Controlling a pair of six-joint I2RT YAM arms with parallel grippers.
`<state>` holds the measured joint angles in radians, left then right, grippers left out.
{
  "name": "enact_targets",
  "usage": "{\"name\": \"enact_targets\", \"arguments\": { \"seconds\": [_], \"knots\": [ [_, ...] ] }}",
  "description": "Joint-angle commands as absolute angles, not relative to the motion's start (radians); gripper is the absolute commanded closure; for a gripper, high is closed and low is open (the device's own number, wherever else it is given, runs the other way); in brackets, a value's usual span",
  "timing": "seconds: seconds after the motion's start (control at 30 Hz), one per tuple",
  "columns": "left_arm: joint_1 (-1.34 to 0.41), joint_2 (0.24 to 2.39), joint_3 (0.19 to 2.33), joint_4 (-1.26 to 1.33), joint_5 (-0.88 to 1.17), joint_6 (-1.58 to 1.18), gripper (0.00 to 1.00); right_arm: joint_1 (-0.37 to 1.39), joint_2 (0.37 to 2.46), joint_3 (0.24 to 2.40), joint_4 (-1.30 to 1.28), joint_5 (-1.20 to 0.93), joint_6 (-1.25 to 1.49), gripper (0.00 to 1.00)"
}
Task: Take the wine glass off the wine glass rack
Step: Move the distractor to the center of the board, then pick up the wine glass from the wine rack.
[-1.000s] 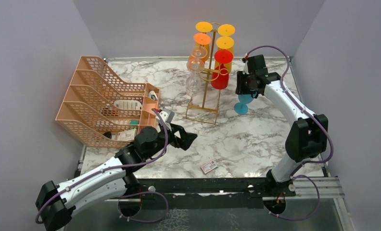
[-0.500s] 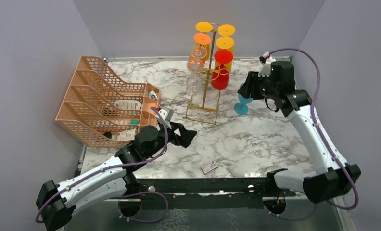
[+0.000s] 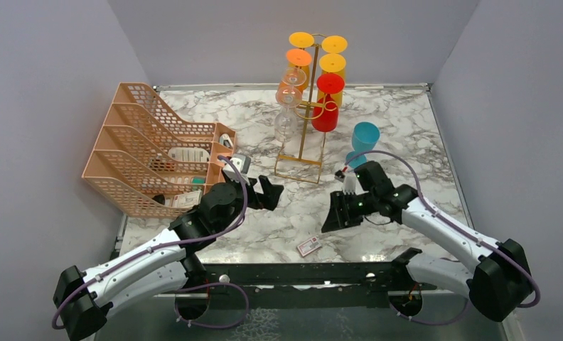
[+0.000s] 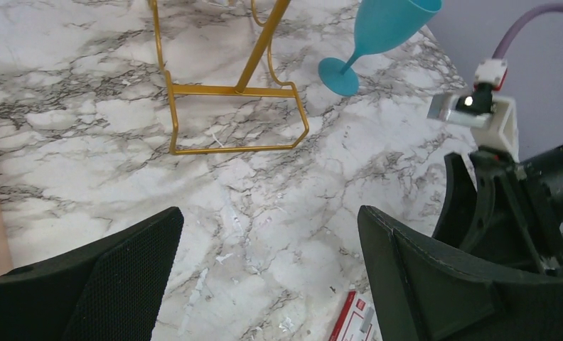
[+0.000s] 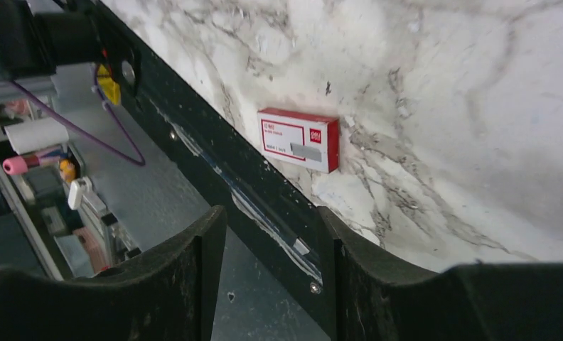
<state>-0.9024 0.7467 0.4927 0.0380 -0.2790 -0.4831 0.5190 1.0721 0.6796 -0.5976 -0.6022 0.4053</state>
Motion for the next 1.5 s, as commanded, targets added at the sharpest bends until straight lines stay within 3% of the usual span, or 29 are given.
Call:
{"name": "enact_targets", "arguments": {
  "seconds": [0.0, 0.5, 0.7, 0.83, 1.03, 1.1, 1.2, 1.3, 1.47],
  "knots": [
    [-0.900, 0.754, 0.543, -0.002, -0.375, -0.502, 0.01, 0.600, 1.069, 0.572, -0.391, -0.584, 0.548, 0.47],
    [-0.897, 0.725, 0.532, -0.051, -0.416, -0.528, 0.01, 0.773, 1.352, 0.486, -0.103, -0.604, 0.607, 0.46],
    [-0.896, 0.735, 0.553, -0.076, -0.418, -0.523, 0.01, 0.836, 1.177, 0.486, -0.160, -0.658, 0.609, 0.50],
    [-0.897, 0.730, 0.559, -0.084, -0.419, -0.510, 0.01, 0.836, 1.037, 0.603, -0.377, -0.414, 0.559, 0.46],
    [-0.894, 0.738, 0.572, -0.078, -0.404, -0.485, 0.01, 0.835, 0.952, 0.820, -0.564, 0.261, 0.548, 0.39],
    [-0.895, 0.745, 0.587, -0.098, -0.399, -0.483, 0.01, 0.834, 0.943, 0.881, -0.591, 0.450, 0.554, 0.32],
    [-0.895, 0.746, 0.589, -0.108, -0.385, -0.486, 0.01, 0.826, 0.933, 0.950, -0.523, 0.572, 0.464, 0.32],
    [-0.895, 0.744, 0.584, -0.105, -0.369, -0.489, 0.01, 0.738, 0.956, 1.026, -0.472, 0.529, 0.405, 0.32],
    [-0.895, 0.751, 0.586, -0.097, -0.346, -0.495, 0.01, 0.368, 1.050, 1.137, -0.438, 0.081, 0.391, 0.31]
  ]
}}
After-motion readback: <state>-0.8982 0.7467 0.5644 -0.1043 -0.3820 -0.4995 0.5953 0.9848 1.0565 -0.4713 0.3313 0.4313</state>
